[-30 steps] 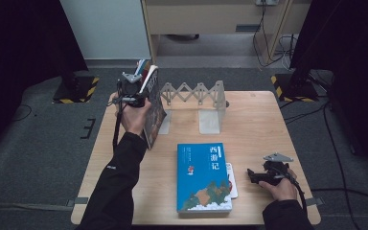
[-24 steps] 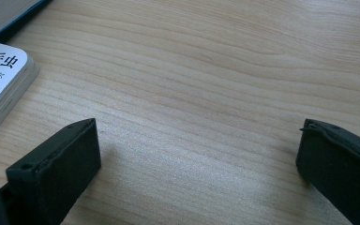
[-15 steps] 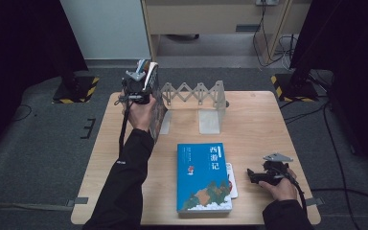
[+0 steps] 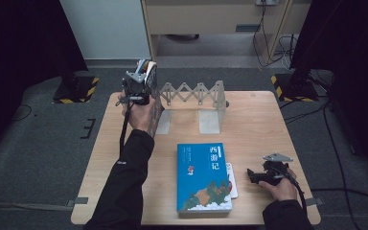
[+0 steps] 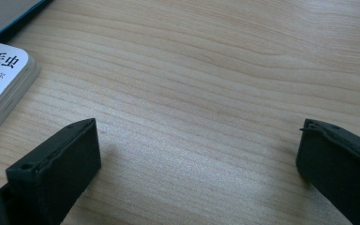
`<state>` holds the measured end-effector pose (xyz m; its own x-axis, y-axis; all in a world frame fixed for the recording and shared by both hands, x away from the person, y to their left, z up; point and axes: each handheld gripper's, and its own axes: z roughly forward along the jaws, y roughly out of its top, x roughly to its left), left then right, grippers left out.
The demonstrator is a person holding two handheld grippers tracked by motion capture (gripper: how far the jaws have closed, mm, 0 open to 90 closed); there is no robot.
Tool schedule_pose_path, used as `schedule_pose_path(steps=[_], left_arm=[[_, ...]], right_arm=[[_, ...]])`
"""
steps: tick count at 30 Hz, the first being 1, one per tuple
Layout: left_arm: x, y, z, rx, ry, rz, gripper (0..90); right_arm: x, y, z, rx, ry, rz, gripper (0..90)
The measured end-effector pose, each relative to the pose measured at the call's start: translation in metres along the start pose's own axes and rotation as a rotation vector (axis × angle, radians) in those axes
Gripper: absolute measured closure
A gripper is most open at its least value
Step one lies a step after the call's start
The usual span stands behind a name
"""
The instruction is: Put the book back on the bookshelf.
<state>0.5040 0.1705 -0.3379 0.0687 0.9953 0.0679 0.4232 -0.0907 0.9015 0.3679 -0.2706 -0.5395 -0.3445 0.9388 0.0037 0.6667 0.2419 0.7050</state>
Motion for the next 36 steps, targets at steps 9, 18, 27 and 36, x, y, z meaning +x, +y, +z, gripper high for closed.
schedule_pose_path(steps=[9, 18, 27, 36], left_arm=[[0.003, -0.001, -0.013, -0.025, -0.003, 0.016, 69.9], [0.004, 0.000, -0.034, -0.071, -0.057, 0.018, 58.4], [0.017, 0.002, -0.062, -0.125, -0.169, -0.041, 50.5], [0.031, -0.010, -0.091, -0.197, -0.285, -0.071, 46.4]], right_arm=[[0.000, 0.000, 0.000, 0.000, 0.000, -0.001, 0.4], [0.000, 0.000, 0.000, 0.000, 0.000, 0.000, 0.4], [0.000, 0.000, 0.000, 0.000, 0.000, 0.000, 0.4], [0.000, 0.000, 0.000, 0.000, -0.001, 0.000, 0.4]])
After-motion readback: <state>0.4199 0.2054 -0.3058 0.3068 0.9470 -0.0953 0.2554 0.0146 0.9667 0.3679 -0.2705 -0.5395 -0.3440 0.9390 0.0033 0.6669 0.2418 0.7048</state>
